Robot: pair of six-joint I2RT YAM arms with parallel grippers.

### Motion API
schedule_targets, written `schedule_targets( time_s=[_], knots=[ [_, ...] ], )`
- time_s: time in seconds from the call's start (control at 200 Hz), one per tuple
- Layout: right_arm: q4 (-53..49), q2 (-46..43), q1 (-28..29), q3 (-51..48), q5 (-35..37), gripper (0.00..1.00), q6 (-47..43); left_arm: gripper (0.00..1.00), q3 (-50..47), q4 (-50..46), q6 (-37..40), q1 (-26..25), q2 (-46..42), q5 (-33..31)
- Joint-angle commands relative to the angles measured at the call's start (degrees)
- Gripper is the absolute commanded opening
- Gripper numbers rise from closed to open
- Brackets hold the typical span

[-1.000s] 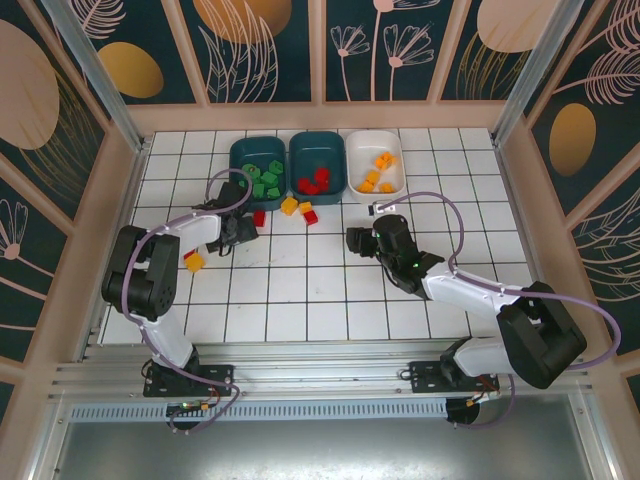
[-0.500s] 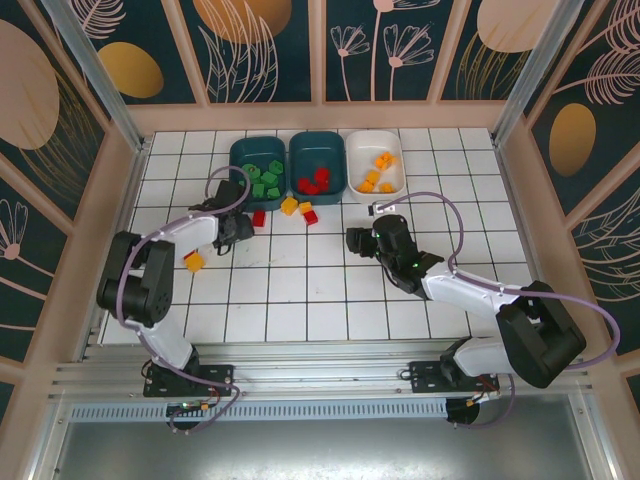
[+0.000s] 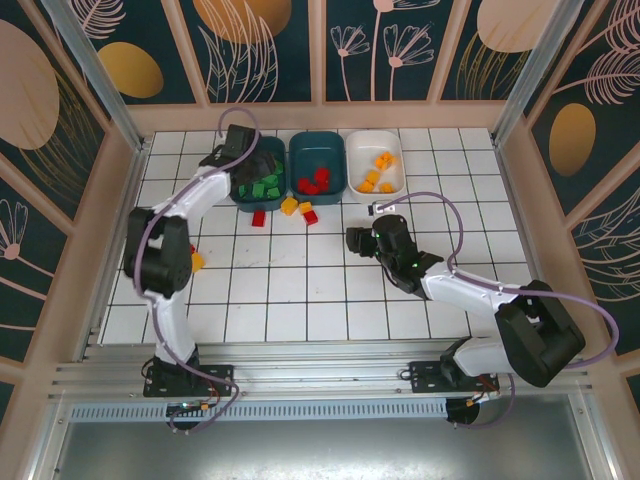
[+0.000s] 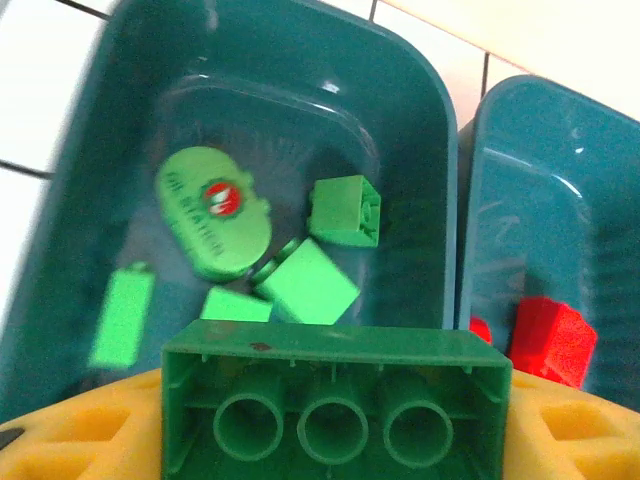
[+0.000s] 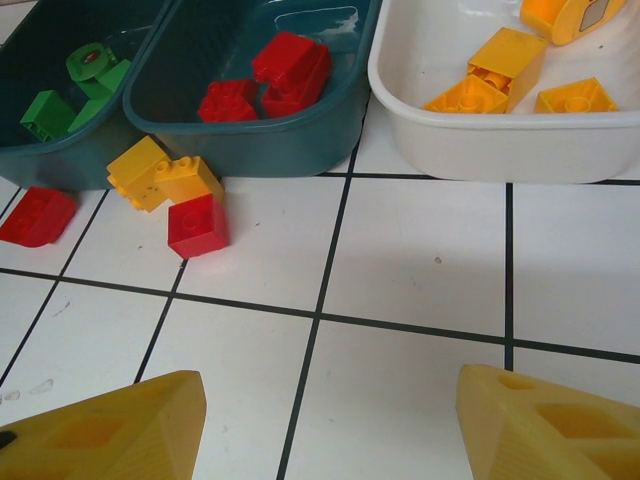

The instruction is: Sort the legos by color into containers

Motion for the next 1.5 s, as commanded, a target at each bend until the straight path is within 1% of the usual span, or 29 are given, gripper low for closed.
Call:
schedule_targets(
  time_s=[0.0, 0.05, 0.09, 0.12, 0.165, 0.215, 0.225, 0.32, 0.425, 0.54, 0.676, 0.771, 0.871, 0.981, 1.096, 1.126, 1.191, 1.276, 1.366, 1.496],
  knots=[
    [2.74, 1.16, 0.75, -0.68, 0.63, 0.68, 0.14, 0.54, 9.46, -4.54, 0.83, -0.21, 6.83, 0.77],
    [3.0, 2.12, 1.07, -0.27, -0.01, 0.69, -0.48, 0.61, 13.03, -6.38, 1.22, -0.25, 9.3, -0.5],
    [3.12, 3.18, 1.37, 0.41, -1.13, 0.69, -1.08, 0.7, 14.76, -6.94, 1.4, -0.15, 10.27, -1.09],
    [3.11, 4.26, 1.64, 1.08, -1.64, 0.69, -1.31, 0.8, 15.56, -7.07, 1.41, -0.21, 10.49, -1.45],
    [3.2, 5.89, 2.17, 2.27, -2.58, 0.7, -1.59, 0.87, 16.41, -7.23, 1.4, 0.0, 10.35, -0.93],
    [2.95, 7.97, 2.97, 3.88, -3.36, 0.71, -2.23, 0.98, 16.61, -7.09, 1.58, -0.01, 9.37, -0.56],
    [2.88, 8.39, 3.16, 4.29, -3.33, 0.71, -2.35, 0.98, 16.55, -7.02, 1.63, 0.04, 9.12, -0.55],
    [1.64, 12.45, 5.44, 8.37, -2.56, 0.71, -4.34, 0.98, 13.73, -5.63, 1.93, 0.05, 4.05, 0.3],
    [0.07, 17.49, 6.67, 13.95, -2.42, 0.72, -6.61, 0.99, 3.69, -0.17, 0.82, 0.13, -6.22, -0.44],
    [-0.71, 24.55, 6.59, 19.97, -3.63, 0.72, -8.3, 0.98, -13.1, 7.11, -3.63, 0.94, -20.13, -1.85],
    [-1.72, 32.8, 6.43, 27.61, -4.62, 0.73, -10.38, 0.98, -33.82, 13.78, -9.84, 2.56, -33.59, -0.99],
    [-3.21, 38.22, 5.47, 32.73, -3.95, 0.73, -10.06, 0.99, -43.79, 14.66, -11.88, 3.63, -41.19, -0.52],
    [-4.2, 41.95, 4.38, 36.2, -2.96, 0.73, -8.81, 0.99, -50.83, 13.74, -12.44, 4.06, -49.43, -0.8],
    [-4.18, 44.63, 4.12, 38.47, -4.08, 0.7, -8.38, 0.99, -57.26, 12.74, -13.27, 4.19, -59.67, -0.68],
    [-3.48, 46.87, 4.08, 40.03, -5.29, 0.6, -8.78, 0.99, -61.28, 9.3, -14.07, 4.26, -69.55, -3.95],
    [-3.47, 47.37, 4.12, 40.43, -5.41, 0.56, -8.77, 0.99, -62.02, 8.5, -14.13, 4.29, -71.66, -4.65],
    [-3.56, 47.72, 4.21, 40.93, -6.05, 0.41, -8.72, 0.99, -62.44, 6.0, -14.0, 4.31, -75.21, -6.37],
    [-2.95, 46.41, 4.77, 39.68, -5.96, 0.28, -8.49, 0.99, -61.54, 2.53, -13.61, 4.36, -78.13, -8.45],
    [-1.47, 43.06, 5.73, 36.55, -5.31, 0.21, -8.04, 0.98, -60.87, -0.08, -13.62, 4.36, -79.94, -10.48],
    [0.02, 36.54, 7.39, 32.5, -3.24, 0.16, -7.78, 0.98, -62.44, 0.02, -14.25, 4.37, -79.82, -11.47]
  ],
)
